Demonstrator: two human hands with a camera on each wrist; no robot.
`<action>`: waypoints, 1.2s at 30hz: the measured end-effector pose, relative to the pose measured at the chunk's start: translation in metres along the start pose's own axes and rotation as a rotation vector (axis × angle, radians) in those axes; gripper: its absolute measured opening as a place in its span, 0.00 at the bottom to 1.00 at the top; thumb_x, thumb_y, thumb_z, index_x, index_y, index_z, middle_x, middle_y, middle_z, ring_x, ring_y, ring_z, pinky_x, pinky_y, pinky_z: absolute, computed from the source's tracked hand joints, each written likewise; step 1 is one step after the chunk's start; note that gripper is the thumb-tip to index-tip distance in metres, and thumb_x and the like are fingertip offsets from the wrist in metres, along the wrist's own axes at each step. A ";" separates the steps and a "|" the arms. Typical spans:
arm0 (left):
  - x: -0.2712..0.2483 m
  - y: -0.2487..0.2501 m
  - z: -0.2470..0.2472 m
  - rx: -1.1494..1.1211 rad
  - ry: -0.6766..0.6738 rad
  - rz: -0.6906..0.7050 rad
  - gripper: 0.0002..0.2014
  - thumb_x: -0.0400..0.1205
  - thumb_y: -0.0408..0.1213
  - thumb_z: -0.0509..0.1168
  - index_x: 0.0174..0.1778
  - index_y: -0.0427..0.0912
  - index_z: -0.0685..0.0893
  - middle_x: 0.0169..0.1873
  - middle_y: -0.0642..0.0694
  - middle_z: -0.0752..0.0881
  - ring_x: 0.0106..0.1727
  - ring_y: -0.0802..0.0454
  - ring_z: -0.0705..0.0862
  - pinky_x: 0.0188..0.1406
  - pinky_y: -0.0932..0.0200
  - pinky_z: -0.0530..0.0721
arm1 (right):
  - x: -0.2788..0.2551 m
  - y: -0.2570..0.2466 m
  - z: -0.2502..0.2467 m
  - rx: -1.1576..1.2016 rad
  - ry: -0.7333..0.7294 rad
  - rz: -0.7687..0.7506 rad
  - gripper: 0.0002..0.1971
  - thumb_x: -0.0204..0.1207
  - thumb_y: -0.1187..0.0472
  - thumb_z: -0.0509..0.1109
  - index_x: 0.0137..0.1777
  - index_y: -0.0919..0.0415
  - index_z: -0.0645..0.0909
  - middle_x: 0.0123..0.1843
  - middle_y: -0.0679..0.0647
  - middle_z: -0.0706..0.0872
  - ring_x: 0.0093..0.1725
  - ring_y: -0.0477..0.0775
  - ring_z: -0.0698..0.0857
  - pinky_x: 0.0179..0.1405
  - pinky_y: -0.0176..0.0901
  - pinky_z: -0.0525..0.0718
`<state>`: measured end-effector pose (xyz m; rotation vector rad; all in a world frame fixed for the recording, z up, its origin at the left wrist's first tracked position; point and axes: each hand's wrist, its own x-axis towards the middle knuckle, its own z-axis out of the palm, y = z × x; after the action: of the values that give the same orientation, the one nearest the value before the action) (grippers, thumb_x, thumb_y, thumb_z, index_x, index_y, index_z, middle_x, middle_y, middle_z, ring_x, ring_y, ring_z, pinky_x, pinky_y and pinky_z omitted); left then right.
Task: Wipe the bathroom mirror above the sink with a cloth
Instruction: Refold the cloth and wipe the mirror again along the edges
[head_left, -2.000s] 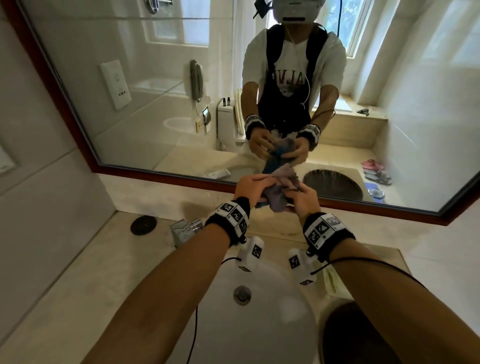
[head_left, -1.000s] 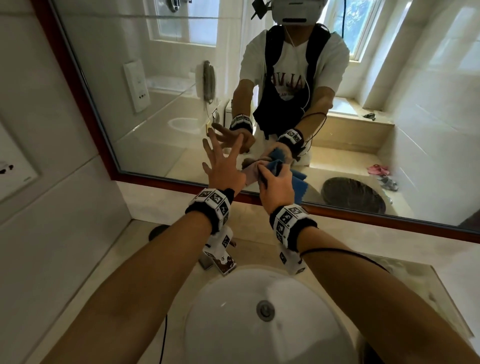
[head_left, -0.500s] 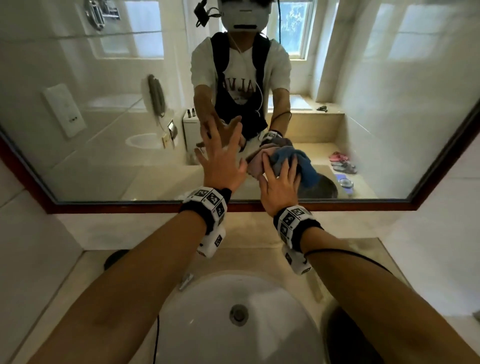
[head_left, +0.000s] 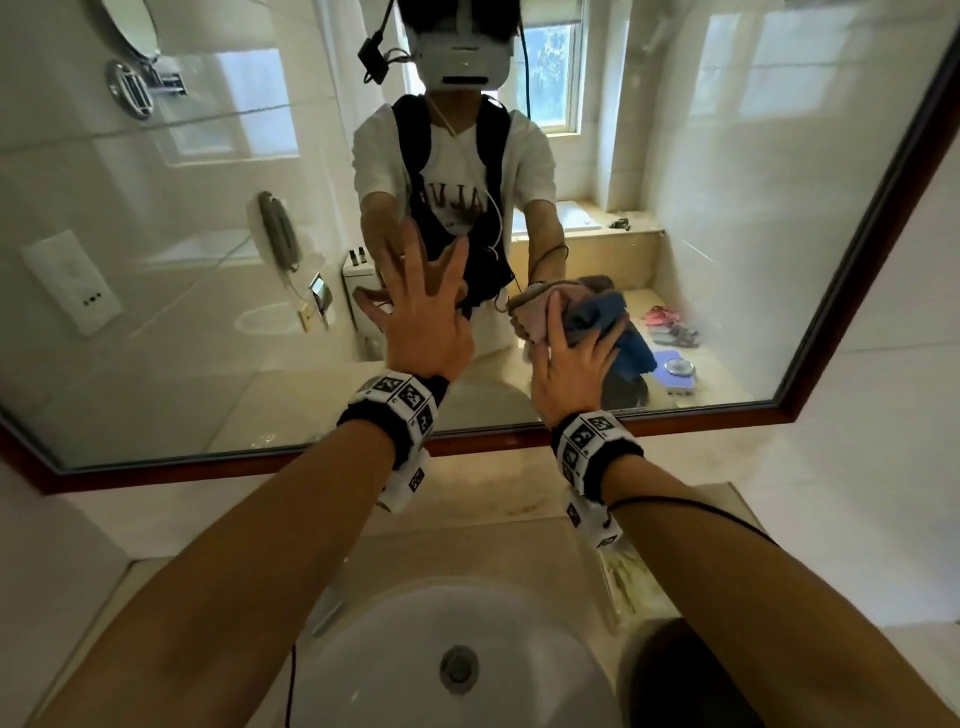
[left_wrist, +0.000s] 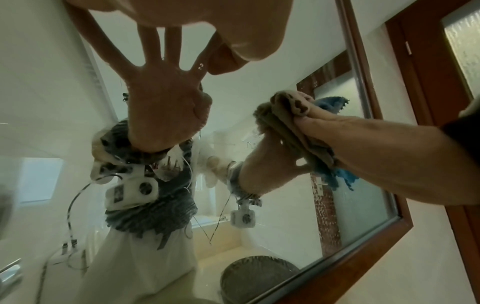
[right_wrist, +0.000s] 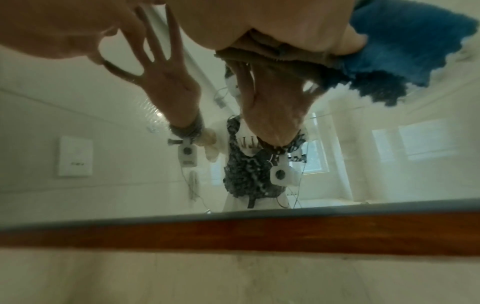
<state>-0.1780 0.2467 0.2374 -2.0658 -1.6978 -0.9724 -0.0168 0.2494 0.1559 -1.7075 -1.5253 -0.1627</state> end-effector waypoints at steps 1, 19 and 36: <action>0.001 0.000 0.002 0.000 0.007 -0.004 0.41 0.75 0.39 0.59 0.85 0.63 0.52 0.86 0.39 0.40 0.84 0.30 0.37 0.69 0.11 0.47 | -0.003 -0.004 0.003 0.000 0.014 -0.031 0.29 0.85 0.45 0.52 0.85 0.41 0.50 0.83 0.78 0.50 0.81 0.83 0.40 0.73 0.84 0.49; -0.006 0.054 0.054 0.055 0.058 -0.177 0.40 0.82 0.66 0.48 0.86 0.51 0.43 0.83 0.25 0.43 0.82 0.21 0.41 0.67 0.11 0.53 | -0.032 0.045 0.031 0.081 -0.094 0.064 0.34 0.83 0.40 0.46 0.86 0.45 0.39 0.83 0.78 0.47 0.81 0.81 0.36 0.75 0.83 0.48; -0.018 0.058 0.075 0.110 0.089 -0.154 0.38 0.82 0.66 0.49 0.85 0.56 0.45 0.83 0.25 0.48 0.82 0.20 0.46 0.67 0.10 0.54 | -0.022 0.075 0.032 0.344 0.044 0.465 0.38 0.85 0.42 0.54 0.86 0.55 0.40 0.85 0.73 0.42 0.83 0.78 0.43 0.80 0.67 0.38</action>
<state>-0.1010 0.2640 0.1814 -1.8182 -1.8423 -0.9771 0.0299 0.2580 0.0862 -1.7085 -1.0170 0.2865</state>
